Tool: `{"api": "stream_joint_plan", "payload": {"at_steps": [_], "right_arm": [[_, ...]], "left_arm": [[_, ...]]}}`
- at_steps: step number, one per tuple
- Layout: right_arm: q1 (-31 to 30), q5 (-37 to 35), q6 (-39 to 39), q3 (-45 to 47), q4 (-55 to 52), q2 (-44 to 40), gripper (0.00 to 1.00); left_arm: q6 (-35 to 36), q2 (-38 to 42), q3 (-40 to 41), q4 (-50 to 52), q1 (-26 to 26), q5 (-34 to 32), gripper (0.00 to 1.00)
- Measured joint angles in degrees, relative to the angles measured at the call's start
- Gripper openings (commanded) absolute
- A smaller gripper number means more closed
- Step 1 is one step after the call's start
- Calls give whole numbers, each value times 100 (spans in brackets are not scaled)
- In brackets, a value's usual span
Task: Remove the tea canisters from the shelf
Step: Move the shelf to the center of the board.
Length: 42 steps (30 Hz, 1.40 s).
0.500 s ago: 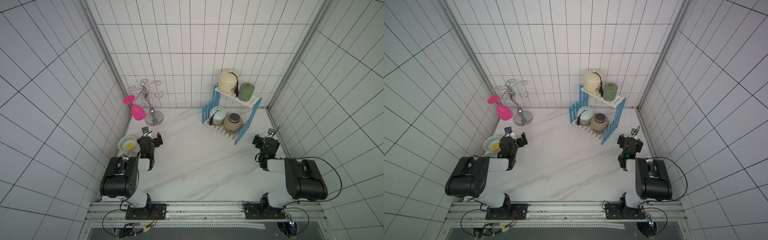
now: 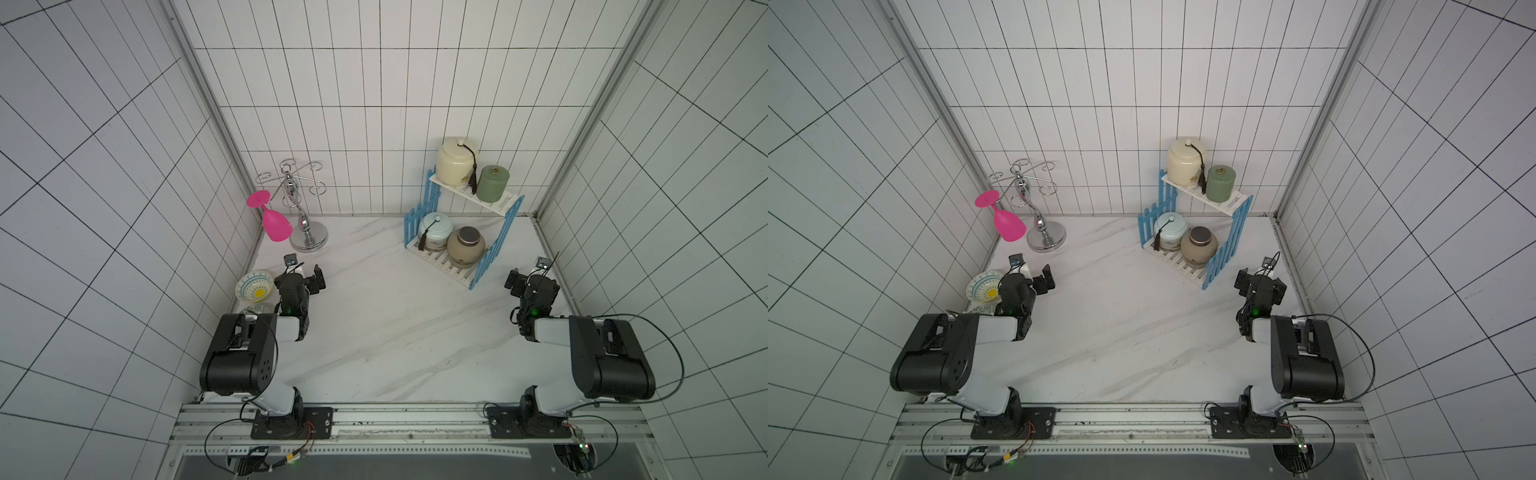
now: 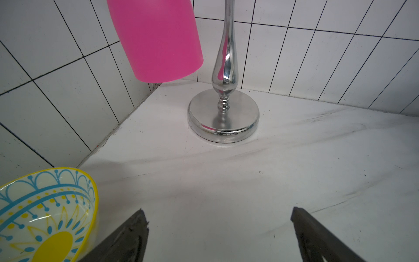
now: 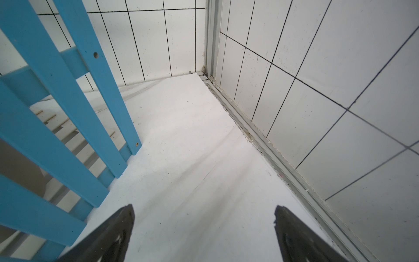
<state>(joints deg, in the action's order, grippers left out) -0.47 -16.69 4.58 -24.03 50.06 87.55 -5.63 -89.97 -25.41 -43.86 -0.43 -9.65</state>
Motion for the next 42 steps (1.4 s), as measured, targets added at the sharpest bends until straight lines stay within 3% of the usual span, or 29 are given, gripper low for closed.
{"api": "stream_joint_plan", "payload": {"at_steps": [30, 39, 42], "right_arm": [[-2, 2, 0, 0, -2, 0, 99], [-245, -177, -122, 199, 63, -85, 99], [-466, -417, -179, 179, -459, -485, 99]], "left_arm": [[0, 13, 0, 24, 0, 0, 99], [9, 1130, -461, 1307, 7, 68, 99], [55, 1644, -675, 1904, 35, 146, 99]]}}
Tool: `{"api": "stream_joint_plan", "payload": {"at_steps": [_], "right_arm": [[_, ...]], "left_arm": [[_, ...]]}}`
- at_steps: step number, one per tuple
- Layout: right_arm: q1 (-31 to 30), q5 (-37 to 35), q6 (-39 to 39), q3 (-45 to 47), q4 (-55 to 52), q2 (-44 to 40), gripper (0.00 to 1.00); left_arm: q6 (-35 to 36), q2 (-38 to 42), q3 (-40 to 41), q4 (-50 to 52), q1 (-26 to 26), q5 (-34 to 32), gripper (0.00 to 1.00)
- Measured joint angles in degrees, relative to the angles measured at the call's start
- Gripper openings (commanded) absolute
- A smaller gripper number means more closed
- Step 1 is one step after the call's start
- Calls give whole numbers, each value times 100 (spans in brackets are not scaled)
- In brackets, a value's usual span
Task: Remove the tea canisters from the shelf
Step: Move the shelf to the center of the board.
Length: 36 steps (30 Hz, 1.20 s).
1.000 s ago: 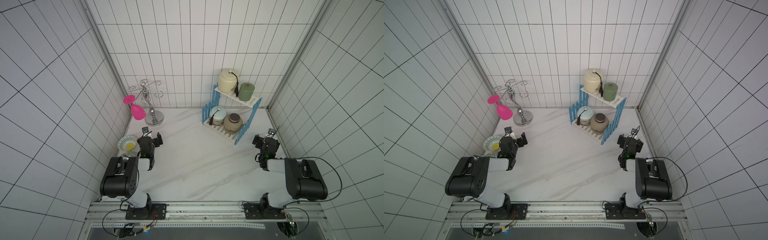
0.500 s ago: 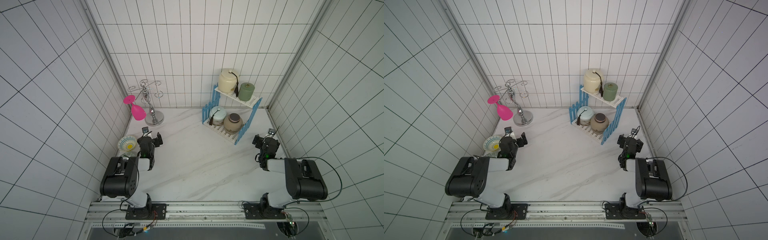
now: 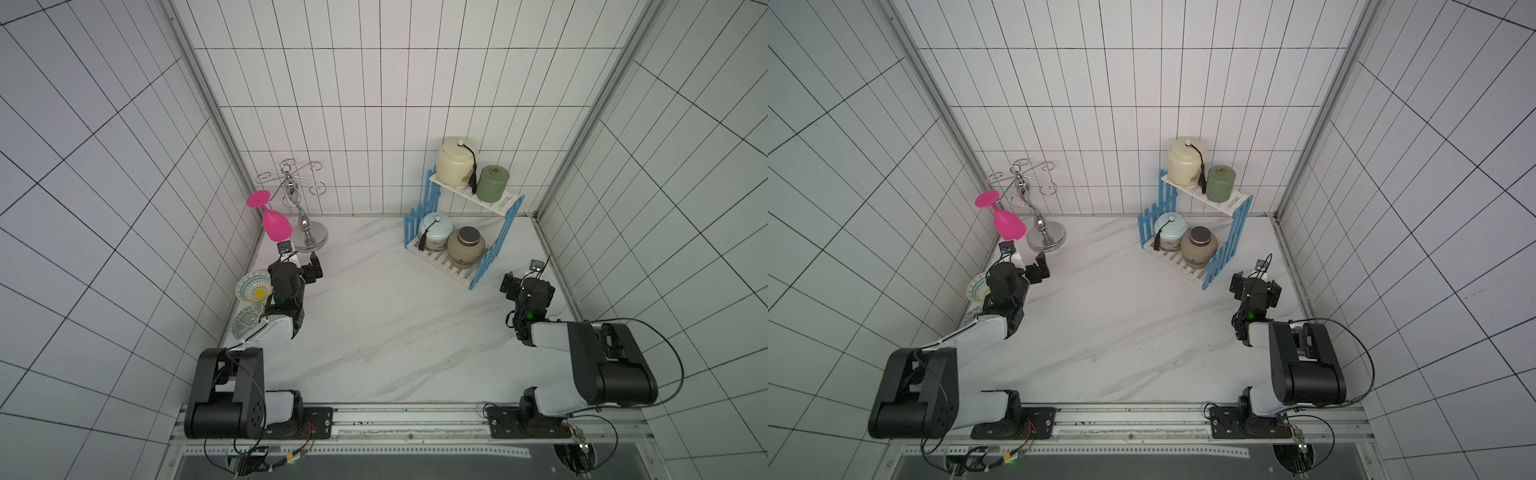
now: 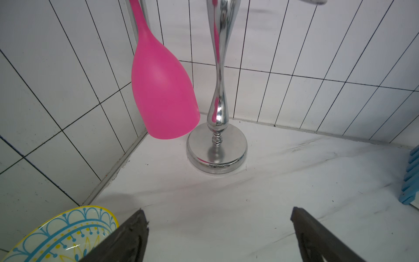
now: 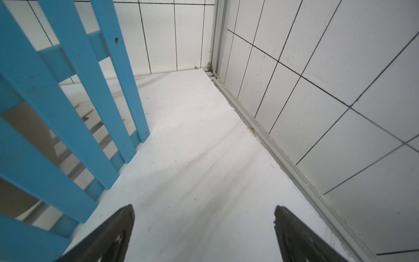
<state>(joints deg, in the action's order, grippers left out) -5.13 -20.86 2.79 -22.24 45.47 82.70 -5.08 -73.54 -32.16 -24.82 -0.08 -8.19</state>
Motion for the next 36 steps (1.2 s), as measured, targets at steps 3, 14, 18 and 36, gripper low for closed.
{"api": "stream_joint_plan", "payload": {"at_steps": [3, 14, 18, 36], "right_arm": [[-70, -105, 50, -216, -769, -568, 99], [-46, -22, 1517, -1893, -4286, -1823, 99], [-46, 299, 2133, -2138, -5187, -2162, 99], [-234, 1384, 3141, -3724, -7383, -839, 97]], "left_arm": [[42, 529, -280, 852, 42, 173, 99], [79, 1552, -708, 2640, -9, 879, 99], [103, 1696, -400, 2765, -247, 1305, 99], [146, 1840, 13, 2612, -573, 2208, 99]]}}
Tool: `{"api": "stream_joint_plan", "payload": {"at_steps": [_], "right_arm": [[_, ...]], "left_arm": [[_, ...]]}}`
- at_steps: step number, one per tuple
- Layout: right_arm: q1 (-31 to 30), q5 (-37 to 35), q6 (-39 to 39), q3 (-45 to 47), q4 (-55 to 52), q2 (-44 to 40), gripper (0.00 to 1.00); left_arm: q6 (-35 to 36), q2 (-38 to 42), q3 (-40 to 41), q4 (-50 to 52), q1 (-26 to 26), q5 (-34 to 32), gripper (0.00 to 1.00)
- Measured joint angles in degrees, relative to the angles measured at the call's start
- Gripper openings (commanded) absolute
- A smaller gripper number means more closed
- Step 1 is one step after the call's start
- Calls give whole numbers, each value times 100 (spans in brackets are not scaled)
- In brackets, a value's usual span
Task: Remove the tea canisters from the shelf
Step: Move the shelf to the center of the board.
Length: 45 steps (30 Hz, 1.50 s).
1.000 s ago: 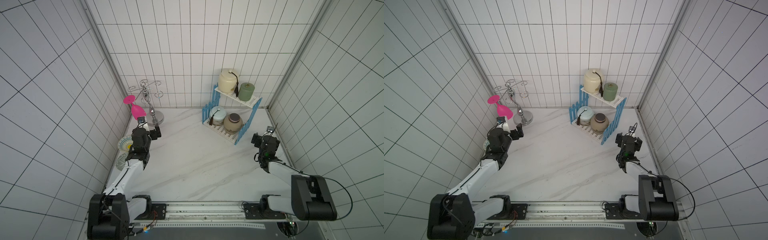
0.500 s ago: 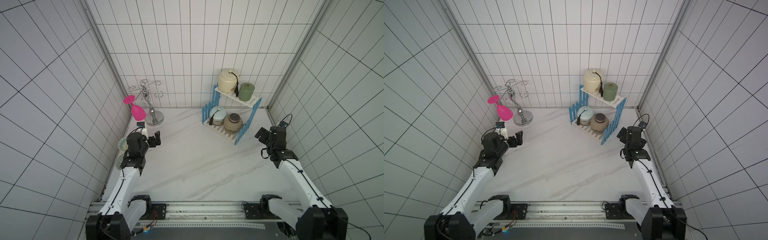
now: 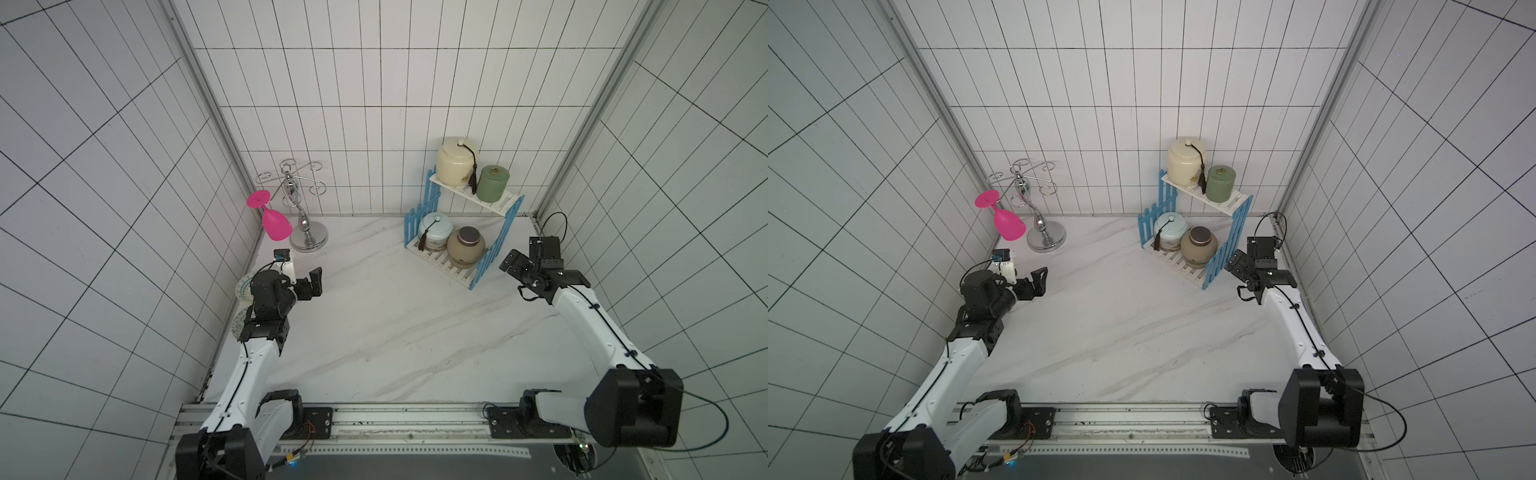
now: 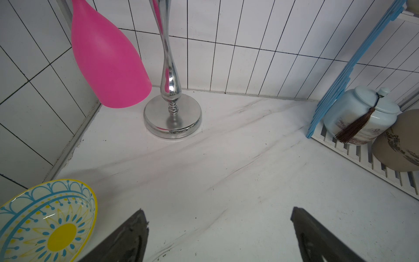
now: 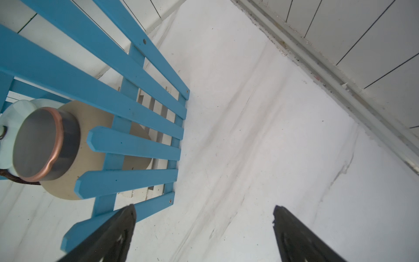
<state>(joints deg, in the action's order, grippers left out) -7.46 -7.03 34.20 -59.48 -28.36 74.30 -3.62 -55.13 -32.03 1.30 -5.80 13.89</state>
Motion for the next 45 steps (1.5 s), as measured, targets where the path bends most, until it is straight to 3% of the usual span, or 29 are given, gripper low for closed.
{"api": "stream_joint_plan", "payload": {"at_steps": [10, 21, 30, 45], "right_arm": [[-802, -245, 208, -1008, -317, 304, 95], [-1139, -918, 422, -1082, -315, 1143, 80], [-1349, -1156, 424, -1344, -284, 1639, 76], [-1478, -1314, 442, -1349, -258, 1853, 43]], "left_arm": [[-7, 0, 26, -31, -28, 157, 99], [-46, 0, 26, -37, -31, 164, 99], [-46, 0, 26, -37, -26, 164, 99], [-46, 39, 26, -37, -26, 166, 99]]}}
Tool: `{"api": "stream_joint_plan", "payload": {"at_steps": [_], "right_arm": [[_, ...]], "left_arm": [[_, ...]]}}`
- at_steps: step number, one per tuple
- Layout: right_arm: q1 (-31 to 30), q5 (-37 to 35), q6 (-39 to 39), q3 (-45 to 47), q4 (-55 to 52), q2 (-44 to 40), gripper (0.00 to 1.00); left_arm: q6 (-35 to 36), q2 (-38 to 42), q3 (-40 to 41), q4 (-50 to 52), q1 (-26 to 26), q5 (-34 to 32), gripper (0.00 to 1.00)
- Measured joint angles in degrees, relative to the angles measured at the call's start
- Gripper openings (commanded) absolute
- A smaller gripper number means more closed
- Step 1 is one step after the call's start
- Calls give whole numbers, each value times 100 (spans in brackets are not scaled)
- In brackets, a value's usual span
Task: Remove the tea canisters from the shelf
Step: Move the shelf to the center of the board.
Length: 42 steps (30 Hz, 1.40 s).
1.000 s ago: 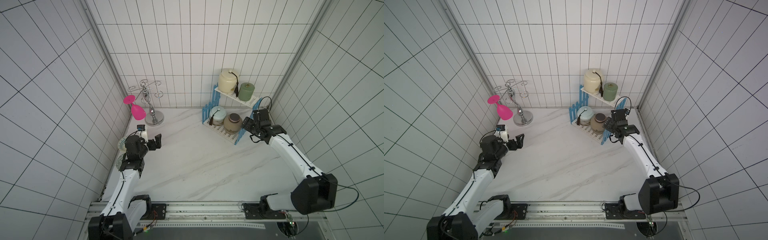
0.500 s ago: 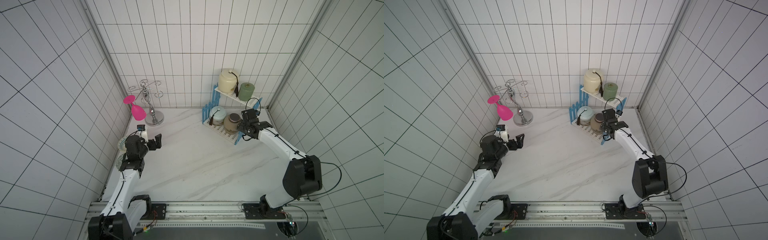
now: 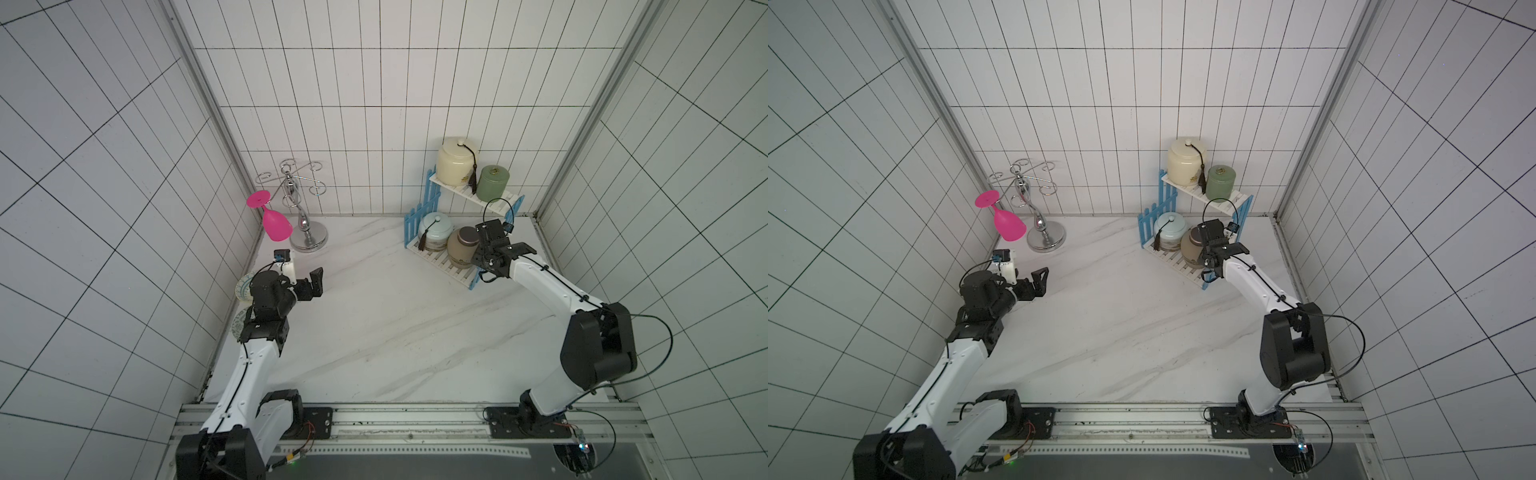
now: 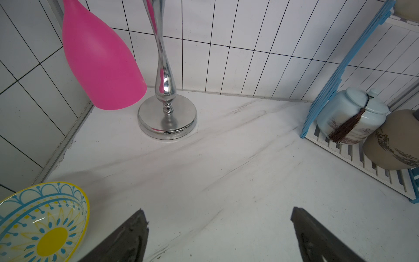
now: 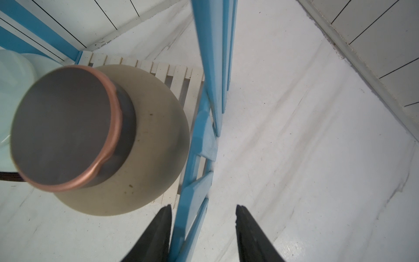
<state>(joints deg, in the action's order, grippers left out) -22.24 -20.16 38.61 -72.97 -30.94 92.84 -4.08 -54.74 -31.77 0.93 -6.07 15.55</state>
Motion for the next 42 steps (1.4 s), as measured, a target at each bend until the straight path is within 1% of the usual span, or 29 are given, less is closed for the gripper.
{"api": "stream_joint_plan", "payload": {"at_steps": [11, 13, 15, 16, 19, 20, 36, 42], "right_arm": [[-48, 59, -24, 0, 177, 7, 16], [-66, 13, 81, 0, 175, 7, 14], [-66, -33, 111, 0, 201, 26, 14], [-52, -37, 109, 0, 210, 26, 12], [-46, -35, 94, 0, 229, 26, 2], [-44, -31, 83, 0, 229, 26, 1], [-50, 138, -332, 63, 319, -39, 0], [-173, 315, -621, 181, 472, -127, 0]], "left_arm": [[0, 26, 0, -9, 2, 2, 99], [0, 26, 0, -9, 2, 2, 99], [0, 26, 0, -11, 2, 2, 99], [0, 26, -2, -11, 2, 4, 99], [0, 26, 0, -13, 2, 15, 99], [0, 26, 0, -13, 2, 20, 99], [0, 26, 0, -28, 0, 63, 99], [2, 26, 0, -31, -20, 66, 99]]}}
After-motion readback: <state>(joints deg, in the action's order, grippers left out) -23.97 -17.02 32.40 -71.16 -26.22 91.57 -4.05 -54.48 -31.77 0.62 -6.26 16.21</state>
